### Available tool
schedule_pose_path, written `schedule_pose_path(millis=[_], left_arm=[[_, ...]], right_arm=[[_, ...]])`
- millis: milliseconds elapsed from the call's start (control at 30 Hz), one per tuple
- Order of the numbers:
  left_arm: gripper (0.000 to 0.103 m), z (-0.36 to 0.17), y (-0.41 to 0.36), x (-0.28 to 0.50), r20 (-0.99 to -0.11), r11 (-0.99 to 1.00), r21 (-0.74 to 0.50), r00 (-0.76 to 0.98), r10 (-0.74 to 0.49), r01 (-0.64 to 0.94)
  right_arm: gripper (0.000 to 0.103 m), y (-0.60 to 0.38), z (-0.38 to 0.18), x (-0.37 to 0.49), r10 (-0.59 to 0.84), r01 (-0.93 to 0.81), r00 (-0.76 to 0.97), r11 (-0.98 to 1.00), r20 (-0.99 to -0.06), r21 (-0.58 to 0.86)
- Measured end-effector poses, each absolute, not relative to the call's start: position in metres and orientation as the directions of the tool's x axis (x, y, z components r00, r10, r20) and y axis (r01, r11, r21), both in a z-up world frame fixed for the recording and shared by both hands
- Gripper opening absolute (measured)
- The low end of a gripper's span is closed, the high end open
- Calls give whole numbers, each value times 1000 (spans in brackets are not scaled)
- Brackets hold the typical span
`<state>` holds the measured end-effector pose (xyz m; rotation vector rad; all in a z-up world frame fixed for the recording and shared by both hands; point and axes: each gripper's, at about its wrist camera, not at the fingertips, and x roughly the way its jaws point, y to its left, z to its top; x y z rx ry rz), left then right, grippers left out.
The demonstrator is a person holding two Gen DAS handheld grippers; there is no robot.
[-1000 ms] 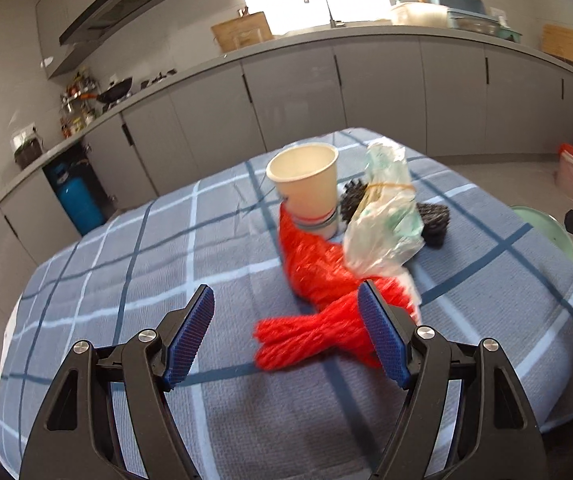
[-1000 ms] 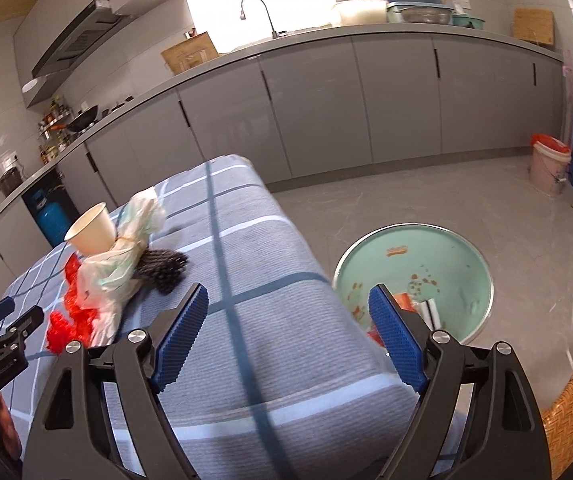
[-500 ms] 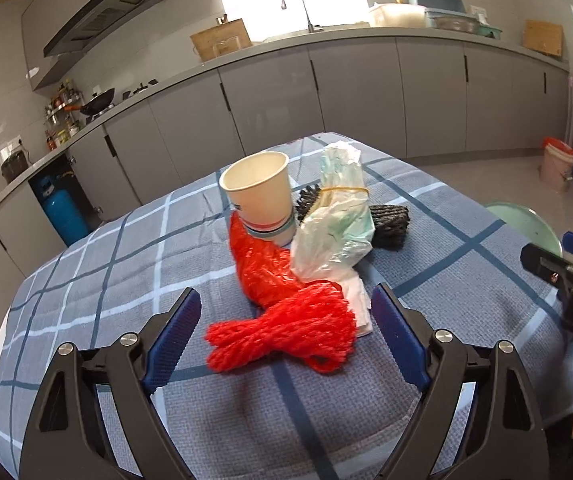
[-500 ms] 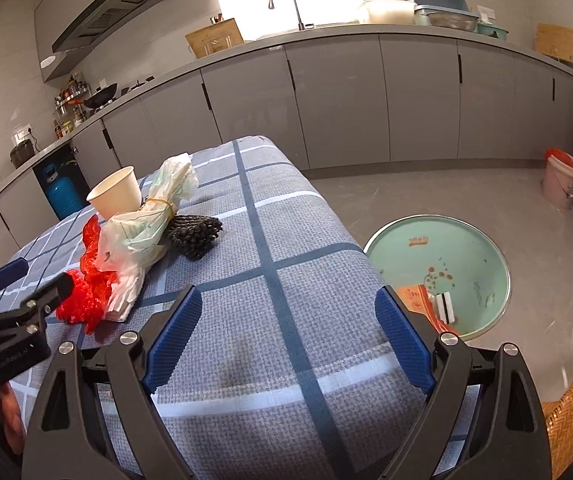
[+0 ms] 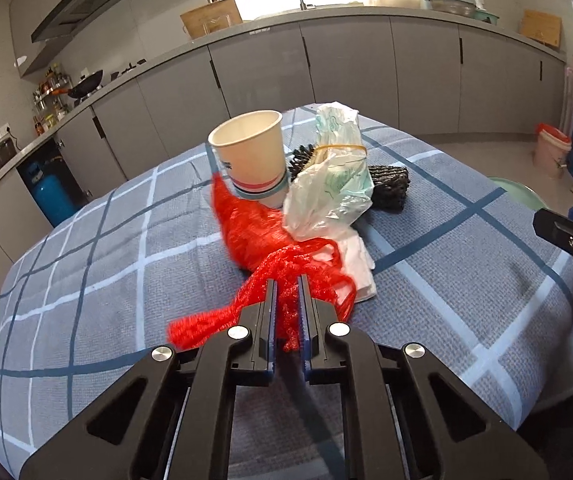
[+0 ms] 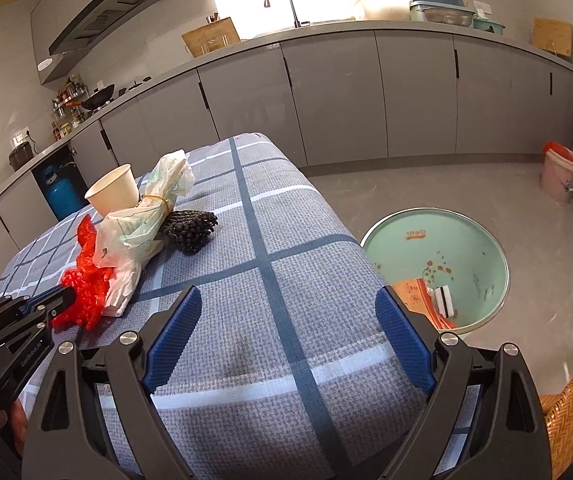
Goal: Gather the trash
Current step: 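Lift the red mesh net off the table with the left gripper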
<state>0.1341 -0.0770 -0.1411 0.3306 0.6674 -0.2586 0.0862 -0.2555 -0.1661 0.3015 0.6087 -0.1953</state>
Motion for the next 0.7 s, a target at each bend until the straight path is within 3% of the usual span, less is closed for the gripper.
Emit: schedule_pose_path(millis=[333, 700], left_arm=[[10, -117, -30, 134, -549, 943, 256, 835, -38, 211], [10, -126, 20, 156, -562, 970, 226, 825, 53, 92]], right_arm=[[88, -233, -157, 102, -62, 216, 807, 957, -587, 196], [87, -171, -136, 148, 7, 74, 821, 990, -571, 119]])
